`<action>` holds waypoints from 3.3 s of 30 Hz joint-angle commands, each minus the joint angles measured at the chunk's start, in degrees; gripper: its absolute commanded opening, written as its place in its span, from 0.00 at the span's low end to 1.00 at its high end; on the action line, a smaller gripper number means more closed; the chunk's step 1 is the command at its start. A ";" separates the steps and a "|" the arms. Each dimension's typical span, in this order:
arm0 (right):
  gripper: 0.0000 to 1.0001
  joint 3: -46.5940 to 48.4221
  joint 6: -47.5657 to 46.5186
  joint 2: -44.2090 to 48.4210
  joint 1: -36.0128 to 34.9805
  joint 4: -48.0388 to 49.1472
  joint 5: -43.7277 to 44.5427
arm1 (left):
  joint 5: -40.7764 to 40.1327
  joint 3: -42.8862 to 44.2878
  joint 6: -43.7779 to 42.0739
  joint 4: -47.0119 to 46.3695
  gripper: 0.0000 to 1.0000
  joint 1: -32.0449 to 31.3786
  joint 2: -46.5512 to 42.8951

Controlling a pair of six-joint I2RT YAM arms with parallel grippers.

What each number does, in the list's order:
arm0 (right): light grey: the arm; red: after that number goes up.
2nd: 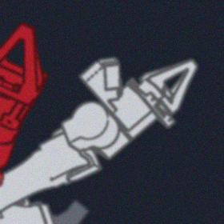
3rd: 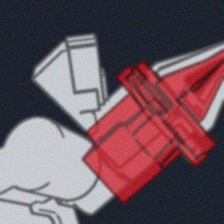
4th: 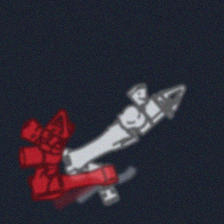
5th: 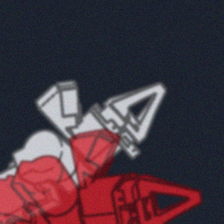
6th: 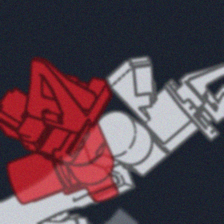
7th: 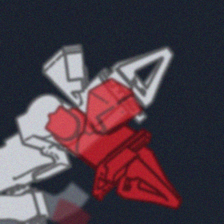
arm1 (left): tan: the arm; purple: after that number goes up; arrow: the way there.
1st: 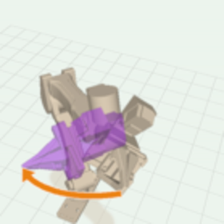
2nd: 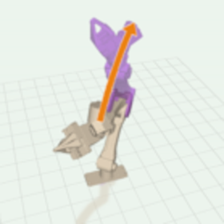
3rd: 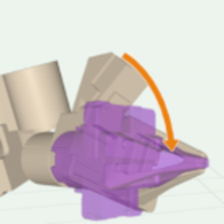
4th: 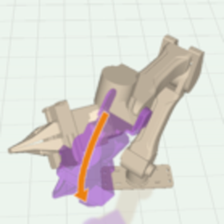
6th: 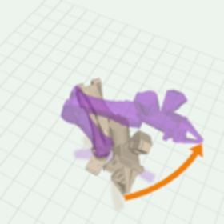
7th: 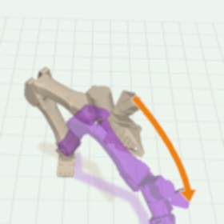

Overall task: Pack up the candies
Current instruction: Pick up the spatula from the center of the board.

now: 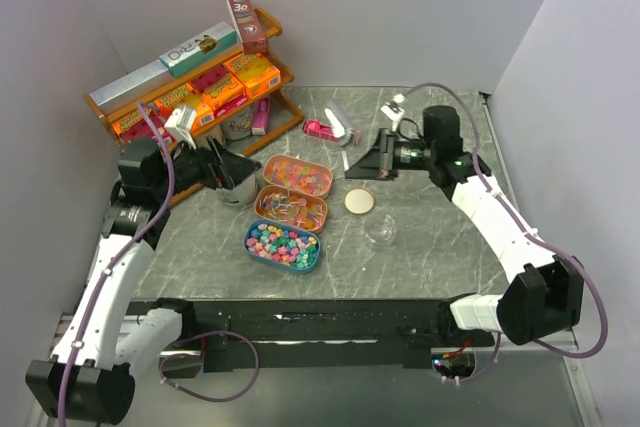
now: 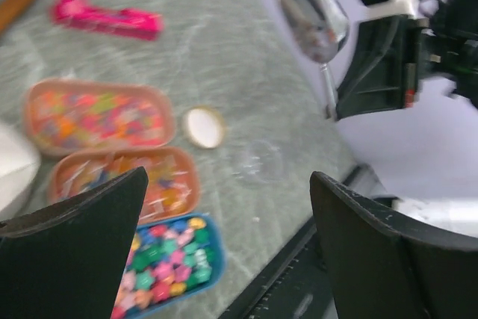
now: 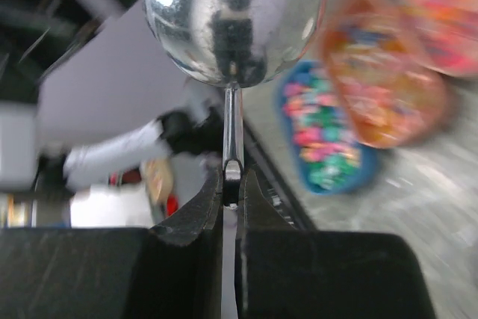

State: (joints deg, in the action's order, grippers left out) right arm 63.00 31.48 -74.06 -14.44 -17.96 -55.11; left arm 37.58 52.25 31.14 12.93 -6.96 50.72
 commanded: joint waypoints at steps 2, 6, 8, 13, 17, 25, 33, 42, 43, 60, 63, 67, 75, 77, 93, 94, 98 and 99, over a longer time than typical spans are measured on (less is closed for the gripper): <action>0.00 4.59 9.53 3.22 -6.65 17.48 -15.28 | 18.74 5.93 6.48 -12.04 0.97 -0.16 3.24; 0.00 3.01 21.76 2.70 -9.47 37.24 -18.10 | 21.82 7.42 5.43 -16.17 0.96 -0.51 2.98; 0.00 3.44 26.07 1.64 -11.22 40.36 -19.33 | 23.67 8.74 3.68 -15.74 0.96 -0.60 3.07; 0.00 5.29 29.85 -0.64 -14.82 45.18 -19.16 | 23.68 11.21 3.91 -18.09 0.96 -0.95 4.30; 0.00 6.08 35.91 -3.19 -18.77 53.18 -18.80 | 22.80 10.07 10.95 -26.27 0.98 -1.30 6.14; 0.00 7.40 46.91 -8.55 -21.60 67.60 -18.54 | 21.66 10.68 10.62 -25.33 0.97 -2.88 6.85; 0.00 7.93 42.62 -8.47 -23.00 60.60 -18.98 | 15.51 11.91 10.26 -23.21 0.82 -2.88 7.37; 0.00 8.72 32.16 -6.71 -23.09 43.81 -19.42 | 11.99 12.62 13.51 -25.50 0.64 -2.80 9.49; 0.00 8.72 31.63 -6.62 -23.09 43.10 -19.68 | 12.16 12.44 13.60 -25.76 0.61 -2.88 9.66; 0.95 19.44 -2.19 -0.93 -20.63 -5.49 9.64 | -3.19 18.50 23.77 -4.77 0.01 -2.88 12.21; 1.00 14.71 -4.58 5.82 -20.54 -3.42 22.30 | -13.04 19.73 32.54 2.44 0.01 -2.88 12.04; 1.00 6.00 -3.28 13.85 -20.63 6.51 34.00 | -19.03 16.67 45.57 2.02 0.01 -2.97 10.02; 0.99 6.86 -1.69 12.11 -21.68 15.58 44.12 | -19.92 14.89 67.99 0.16 0.01 -5.25 9.66; 0.99 8.44 -2.65 10.09 -22.12 16.81 46.23 | -19.66 15.69 72.20 0.26 0.01 -6.48 9.84; 0.88 16.28 -9.42 2.78 -31.62 28.50 56.33 | -28.44 18.68 86.02 8.08 0.01 -13.60 9.49; 0.86 16.27 -9.69 2.70 -31.79 28.94 56.78 | -28.53 18.50 86.28 8.08 0.01 -13.78 9.40; 0.84 16.98 -9.95 1.91 -32.14 28.16 56.96 | -29.58 18.33 86.20 8.60 0.01 -13.96 9.49; 0.82 17.41 -9.86 1.73 -32.06 27.45 57.39 | -29.58 18.07 86.02 8.34 0.01 -13.96 9.57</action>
State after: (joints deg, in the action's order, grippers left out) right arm 77.28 23.00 -71.57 -46.02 7.49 -0.38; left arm 9.04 68.77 109.43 19.64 -20.62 60.90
